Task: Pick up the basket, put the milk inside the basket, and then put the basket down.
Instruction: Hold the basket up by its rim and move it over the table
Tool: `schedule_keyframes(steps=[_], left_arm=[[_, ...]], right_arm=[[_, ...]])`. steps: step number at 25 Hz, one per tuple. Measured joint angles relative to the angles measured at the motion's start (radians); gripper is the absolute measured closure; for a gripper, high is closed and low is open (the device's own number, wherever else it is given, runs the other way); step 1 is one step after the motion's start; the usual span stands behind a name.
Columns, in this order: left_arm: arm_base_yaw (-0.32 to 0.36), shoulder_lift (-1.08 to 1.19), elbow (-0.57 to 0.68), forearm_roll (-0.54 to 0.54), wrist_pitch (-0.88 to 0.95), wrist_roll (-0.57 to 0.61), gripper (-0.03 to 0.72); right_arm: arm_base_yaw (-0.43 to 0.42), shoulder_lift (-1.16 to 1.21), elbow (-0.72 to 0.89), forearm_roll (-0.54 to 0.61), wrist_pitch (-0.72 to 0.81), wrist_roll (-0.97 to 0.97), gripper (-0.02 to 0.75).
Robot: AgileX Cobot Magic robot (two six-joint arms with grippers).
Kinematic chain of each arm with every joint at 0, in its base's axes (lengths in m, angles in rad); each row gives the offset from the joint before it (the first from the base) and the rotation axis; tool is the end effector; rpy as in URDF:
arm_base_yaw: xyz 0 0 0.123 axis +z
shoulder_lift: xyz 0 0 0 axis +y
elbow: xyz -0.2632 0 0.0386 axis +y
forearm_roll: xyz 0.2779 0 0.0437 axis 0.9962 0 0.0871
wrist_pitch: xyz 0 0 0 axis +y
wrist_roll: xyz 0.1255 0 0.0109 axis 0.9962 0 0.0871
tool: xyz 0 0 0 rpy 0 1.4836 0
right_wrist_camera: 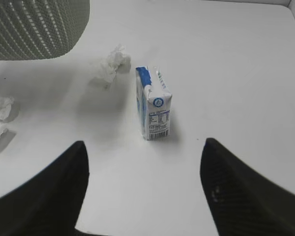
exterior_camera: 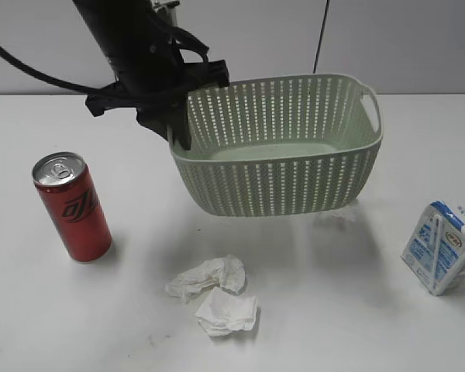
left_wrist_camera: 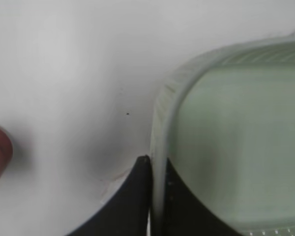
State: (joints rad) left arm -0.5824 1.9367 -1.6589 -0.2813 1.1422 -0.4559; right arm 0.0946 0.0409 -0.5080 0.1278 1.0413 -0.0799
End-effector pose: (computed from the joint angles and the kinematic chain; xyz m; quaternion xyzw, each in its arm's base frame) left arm 0.3499 -0.2685 0.2028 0.0195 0.9839 -0.1743 0.0358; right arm 0.0762 0.0212 0.2782 -0.0753 0.8517 0.0676 0.5142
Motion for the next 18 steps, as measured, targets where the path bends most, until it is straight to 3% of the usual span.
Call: schedule_keyframes(steps=[7,11,18], left_arm=[[0.000,0.031,0.000,0.067,0.030,-0.027,0.680],[-0.009,0.031,0.000,0.109,0.023,-0.030,0.680],[-0.066,0.031,0.000,0.124,-0.006,-0.030,0.680]], right_arm=[[0.000,0.255,-0.060,0.021,-0.012,0.000,0.194],[0.000,0.460,-0.139,0.022,-0.025,-0.036,0.142],[0.000,0.845,-0.243,0.031,-0.048,-0.177,0.126]])
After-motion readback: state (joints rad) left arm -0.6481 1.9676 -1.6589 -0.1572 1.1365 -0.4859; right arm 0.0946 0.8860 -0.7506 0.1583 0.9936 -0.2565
